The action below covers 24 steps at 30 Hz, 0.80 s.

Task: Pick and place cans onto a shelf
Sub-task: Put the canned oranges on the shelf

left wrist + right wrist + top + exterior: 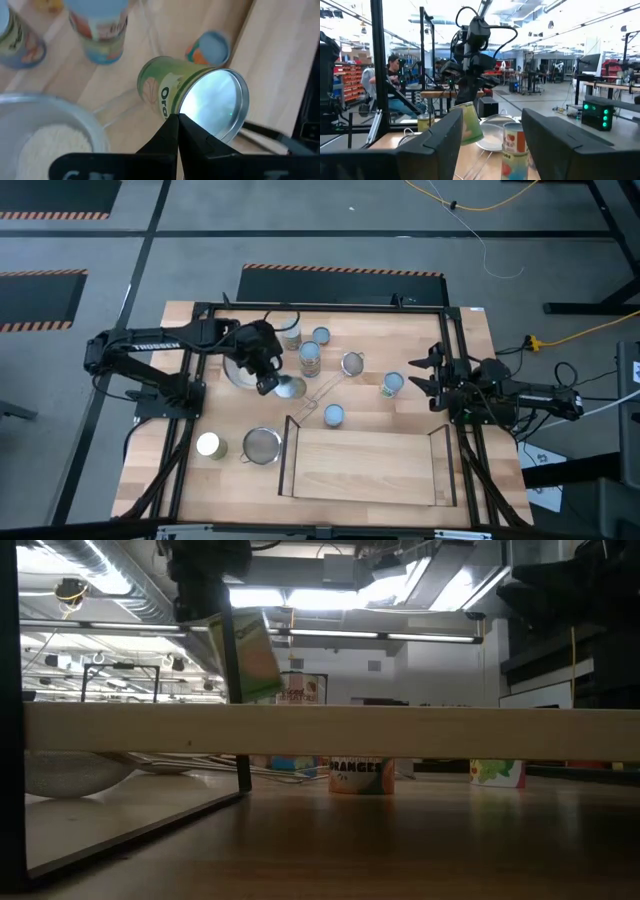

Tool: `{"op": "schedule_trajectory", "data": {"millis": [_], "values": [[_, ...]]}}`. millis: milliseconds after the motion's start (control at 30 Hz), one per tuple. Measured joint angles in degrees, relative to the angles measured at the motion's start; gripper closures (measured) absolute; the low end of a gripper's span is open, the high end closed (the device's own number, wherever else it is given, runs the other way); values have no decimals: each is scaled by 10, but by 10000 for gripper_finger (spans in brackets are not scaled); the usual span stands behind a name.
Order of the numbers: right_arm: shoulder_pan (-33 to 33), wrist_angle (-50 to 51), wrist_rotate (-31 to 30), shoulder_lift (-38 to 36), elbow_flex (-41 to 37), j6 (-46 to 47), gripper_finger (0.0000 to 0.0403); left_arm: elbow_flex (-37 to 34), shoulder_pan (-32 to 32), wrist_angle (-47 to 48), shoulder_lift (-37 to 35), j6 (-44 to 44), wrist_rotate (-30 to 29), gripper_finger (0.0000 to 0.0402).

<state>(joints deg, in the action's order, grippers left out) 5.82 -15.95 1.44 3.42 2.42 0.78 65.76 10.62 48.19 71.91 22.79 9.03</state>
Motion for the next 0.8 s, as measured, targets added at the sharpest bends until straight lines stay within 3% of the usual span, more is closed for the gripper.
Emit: {"op": "schedule_trajectory", "data": {"millis": [533, 800], "values": [[0, 11, -5, 236, 155, -64, 194, 2, -22, -175, 28, -10, 103, 401], [0, 11, -4, 337, 200, -60, 194, 1, -65, -188, 74, -4, 114, 401]]}}
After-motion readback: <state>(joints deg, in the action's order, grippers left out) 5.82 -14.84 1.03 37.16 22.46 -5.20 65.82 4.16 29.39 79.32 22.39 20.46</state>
